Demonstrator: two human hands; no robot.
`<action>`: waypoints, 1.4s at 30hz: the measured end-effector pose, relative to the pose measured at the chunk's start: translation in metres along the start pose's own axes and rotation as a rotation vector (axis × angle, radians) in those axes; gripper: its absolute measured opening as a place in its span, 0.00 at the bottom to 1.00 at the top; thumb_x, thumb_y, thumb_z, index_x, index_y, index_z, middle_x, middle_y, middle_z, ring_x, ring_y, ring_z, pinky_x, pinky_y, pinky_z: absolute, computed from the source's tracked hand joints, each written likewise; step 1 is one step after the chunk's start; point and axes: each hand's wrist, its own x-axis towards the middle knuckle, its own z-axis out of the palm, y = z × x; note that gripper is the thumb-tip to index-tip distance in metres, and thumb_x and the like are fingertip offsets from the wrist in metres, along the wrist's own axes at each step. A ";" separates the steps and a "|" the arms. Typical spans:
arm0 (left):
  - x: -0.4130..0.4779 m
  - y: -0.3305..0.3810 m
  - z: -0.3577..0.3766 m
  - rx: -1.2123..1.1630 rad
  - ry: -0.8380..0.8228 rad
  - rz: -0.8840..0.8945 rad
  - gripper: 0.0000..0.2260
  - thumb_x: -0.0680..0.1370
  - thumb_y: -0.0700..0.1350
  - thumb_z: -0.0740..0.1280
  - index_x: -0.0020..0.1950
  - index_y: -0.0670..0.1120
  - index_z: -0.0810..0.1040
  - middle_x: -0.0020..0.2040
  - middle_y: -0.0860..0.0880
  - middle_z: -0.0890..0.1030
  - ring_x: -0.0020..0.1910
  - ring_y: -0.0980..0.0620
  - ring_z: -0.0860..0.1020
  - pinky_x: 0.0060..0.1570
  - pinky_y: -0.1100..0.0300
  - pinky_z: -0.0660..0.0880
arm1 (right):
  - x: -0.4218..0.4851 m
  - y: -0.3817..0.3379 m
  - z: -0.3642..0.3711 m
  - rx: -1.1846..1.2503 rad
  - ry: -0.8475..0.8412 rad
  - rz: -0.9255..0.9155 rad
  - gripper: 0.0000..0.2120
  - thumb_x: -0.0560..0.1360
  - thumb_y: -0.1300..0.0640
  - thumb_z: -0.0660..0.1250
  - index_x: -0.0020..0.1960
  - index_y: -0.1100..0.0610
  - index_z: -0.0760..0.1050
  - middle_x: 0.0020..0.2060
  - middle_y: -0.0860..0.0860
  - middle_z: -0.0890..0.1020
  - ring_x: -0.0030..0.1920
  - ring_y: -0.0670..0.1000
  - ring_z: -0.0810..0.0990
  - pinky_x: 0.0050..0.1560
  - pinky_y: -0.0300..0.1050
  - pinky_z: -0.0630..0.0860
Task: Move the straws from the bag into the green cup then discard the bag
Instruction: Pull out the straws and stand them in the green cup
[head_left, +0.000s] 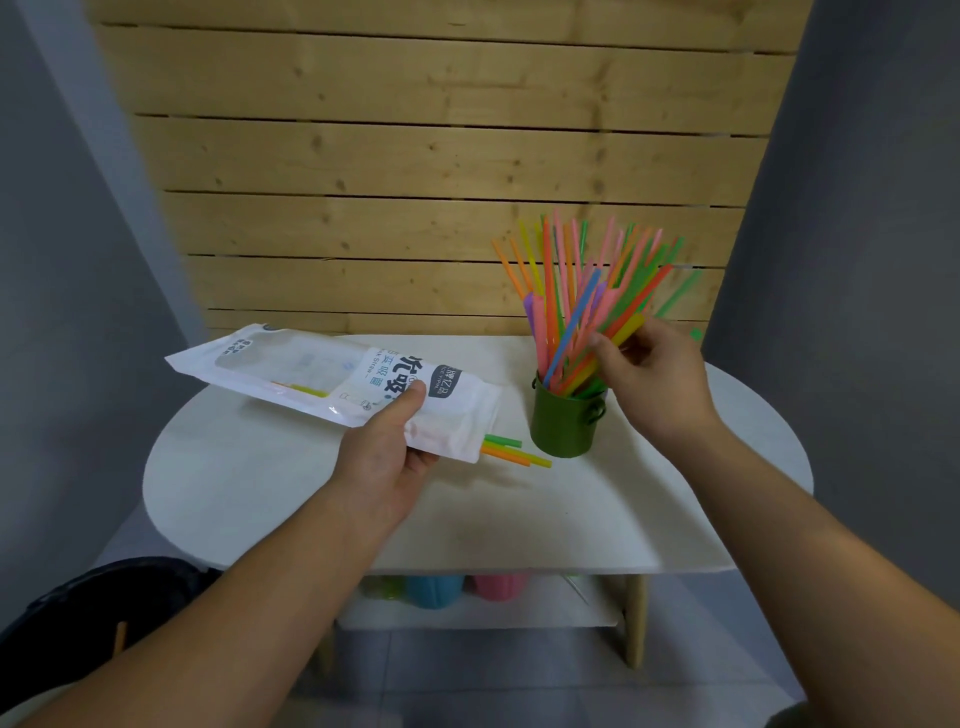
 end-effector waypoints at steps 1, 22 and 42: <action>0.000 0.000 -0.001 0.004 0.001 0.001 0.10 0.78 0.37 0.72 0.57 0.48 0.81 0.48 0.49 0.89 0.45 0.52 0.88 0.34 0.57 0.83 | -0.002 0.001 0.000 0.001 -0.012 -0.005 0.05 0.76 0.52 0.70 0.47 0.53 0.82 0.39 0.55 0.84 0.38 0.55 0.80 0.43 0.55 0.81; -0.015 0.009 0.015 0.136 -0.121 0.230 0.16 0.78 0.37 0.72 0.64 0.50 0.80 0.54 0.51 0.88 0.52 0.51 0.87 0.41 0.57 0.84 | -0.078 -0.028 0.036 0.728 -0.394 1.012 0.30 0.81 0.34 0.51 0.57 0.61 0.73 0.40 0.62 0.83 0.29 0.57 0.82 0.30 0.45 0.78; -0.012 0.025 0.012 0.180 -0.111 0.297 0.15 0.77 0.40 0.74 0.63 0.51 0.82 0.56 0.52 0.88 0.55 0.51 0.86 0.44 0.56 0.84 | -0.074 -0.037 0.038 1.173 -0.289 0.846 0.02 0.76 0.67 0.68 0.46 0.63 0.79 0.32 0.54 0.82 0.30 0.47 0.81 0.32 0.36 0.80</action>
